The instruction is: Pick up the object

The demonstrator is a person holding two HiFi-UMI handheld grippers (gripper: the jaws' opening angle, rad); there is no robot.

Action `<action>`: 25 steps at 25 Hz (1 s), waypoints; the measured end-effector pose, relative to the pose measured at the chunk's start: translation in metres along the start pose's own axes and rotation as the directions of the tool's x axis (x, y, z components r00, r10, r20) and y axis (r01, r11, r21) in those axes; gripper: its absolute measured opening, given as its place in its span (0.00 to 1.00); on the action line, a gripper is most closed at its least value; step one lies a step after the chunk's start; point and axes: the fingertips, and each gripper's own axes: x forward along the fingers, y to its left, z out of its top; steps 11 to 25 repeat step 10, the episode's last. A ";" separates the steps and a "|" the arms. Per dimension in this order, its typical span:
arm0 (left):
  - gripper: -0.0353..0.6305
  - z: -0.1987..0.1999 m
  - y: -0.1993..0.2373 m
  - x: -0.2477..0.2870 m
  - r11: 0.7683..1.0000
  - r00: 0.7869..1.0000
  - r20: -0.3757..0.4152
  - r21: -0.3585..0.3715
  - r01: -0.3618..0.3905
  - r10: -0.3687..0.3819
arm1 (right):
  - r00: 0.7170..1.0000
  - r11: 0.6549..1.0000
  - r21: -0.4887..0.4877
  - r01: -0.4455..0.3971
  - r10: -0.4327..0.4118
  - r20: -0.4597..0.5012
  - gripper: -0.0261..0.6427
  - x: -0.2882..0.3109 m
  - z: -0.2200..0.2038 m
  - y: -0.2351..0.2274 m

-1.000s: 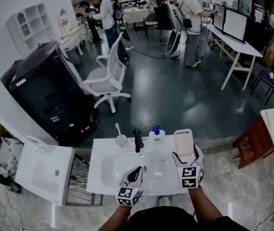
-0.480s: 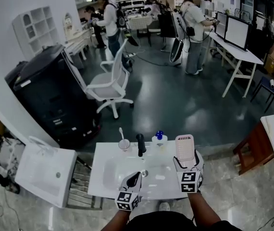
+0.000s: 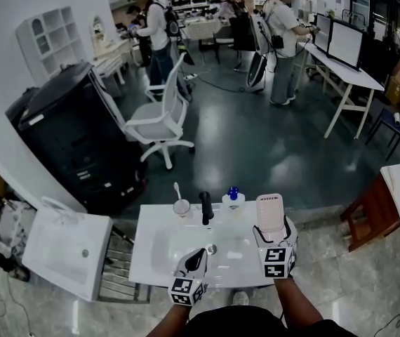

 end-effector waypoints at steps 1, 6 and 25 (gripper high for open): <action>0.08 0.000 0.000 0.000 1.000 1.000 0.001 0.000 0.000 0.000 | 1.000 1.000 -0.003 0.002 -0.002 -0.002 0.67 0.000 -0.001 -0.001; 0.08 -0.001 -0.001 0.000 1.000 1.000 -0.004 -0.002 0.000 0.000 | 1.000 1.000 -0.008 0.001 -0.001 -0.003 0.67 0.001 -0.001 0.000; 0.08 0.001 0.000 0.001 1.000 1.000 -0.007 -0.002 0.002 -0.002 | 1.000 1.000 -0.011 0.006 -0.006 -0.004 0.67 0.003 -0.002 -0.001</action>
